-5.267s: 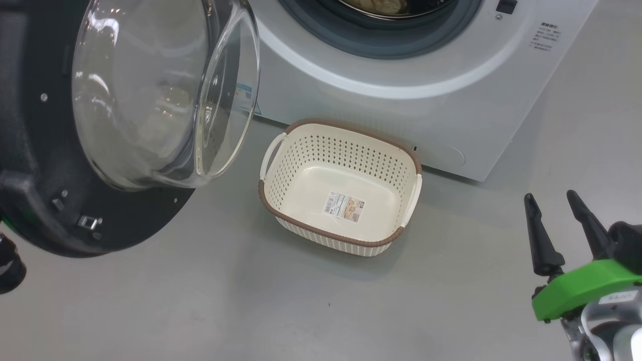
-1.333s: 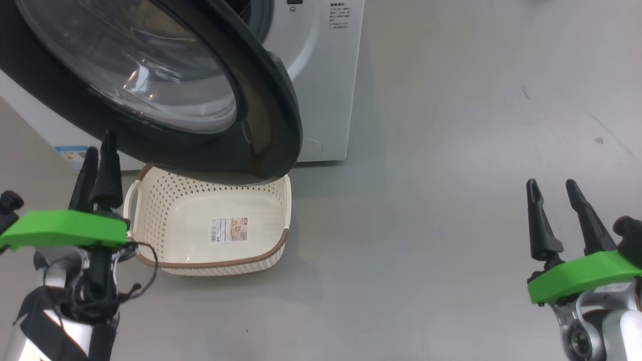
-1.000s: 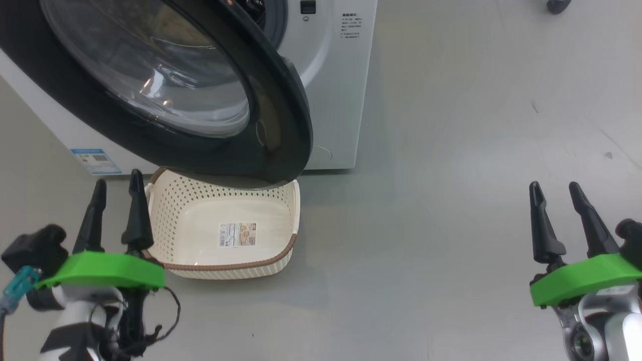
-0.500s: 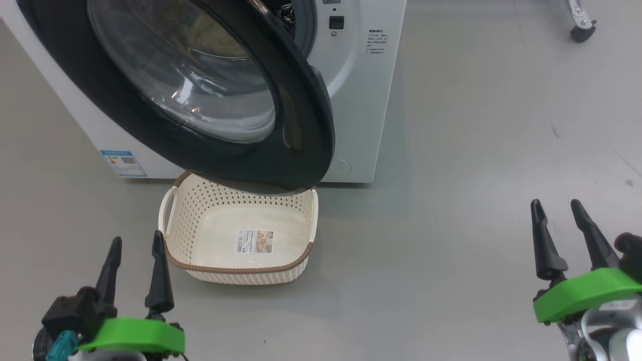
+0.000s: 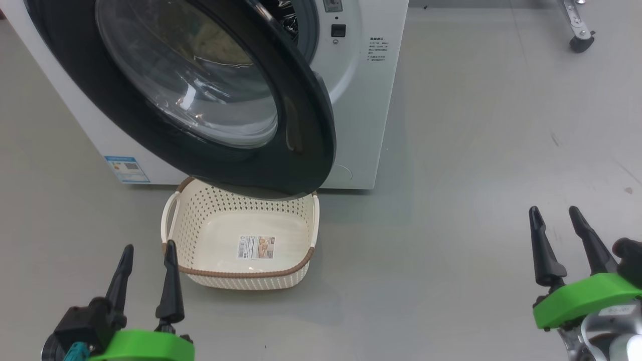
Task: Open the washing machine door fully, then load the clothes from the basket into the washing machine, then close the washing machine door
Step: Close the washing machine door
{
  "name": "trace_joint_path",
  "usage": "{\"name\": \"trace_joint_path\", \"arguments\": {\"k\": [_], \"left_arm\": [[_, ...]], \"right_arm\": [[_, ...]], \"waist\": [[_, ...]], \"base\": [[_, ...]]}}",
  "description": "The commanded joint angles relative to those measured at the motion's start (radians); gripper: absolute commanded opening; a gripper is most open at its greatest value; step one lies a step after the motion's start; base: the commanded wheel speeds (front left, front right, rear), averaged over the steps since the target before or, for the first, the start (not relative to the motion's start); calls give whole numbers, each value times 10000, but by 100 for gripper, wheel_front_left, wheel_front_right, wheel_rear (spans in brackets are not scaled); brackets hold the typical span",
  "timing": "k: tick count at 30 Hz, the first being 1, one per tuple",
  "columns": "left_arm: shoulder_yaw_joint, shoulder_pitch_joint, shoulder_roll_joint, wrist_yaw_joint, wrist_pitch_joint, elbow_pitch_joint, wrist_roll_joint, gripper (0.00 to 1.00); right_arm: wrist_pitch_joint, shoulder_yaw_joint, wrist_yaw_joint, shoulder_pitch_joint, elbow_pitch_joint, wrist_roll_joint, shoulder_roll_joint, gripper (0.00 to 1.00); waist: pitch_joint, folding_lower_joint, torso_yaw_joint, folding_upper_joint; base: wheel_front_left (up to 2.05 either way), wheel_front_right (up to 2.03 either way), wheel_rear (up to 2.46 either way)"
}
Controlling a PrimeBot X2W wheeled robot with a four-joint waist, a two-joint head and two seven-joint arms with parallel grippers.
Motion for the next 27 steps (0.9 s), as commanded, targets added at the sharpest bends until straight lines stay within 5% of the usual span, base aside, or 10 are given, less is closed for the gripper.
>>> {"name": "trace_joint_path", "arguments": {"k": [1,27], "left_arm": [[351,-240,208,78,-11,-367,108,100],[208,-351,383,214,100,-472,186,100]], "right_arm": [[38,233,-7,-185,-420,-57,-133,100],[-30,208,-7,-279,-396,-22,-133,100]], "waist": [[-1,0,-6,0],[226,0,92,0]], "base": [[0,0,0],[0,0,0]]}}
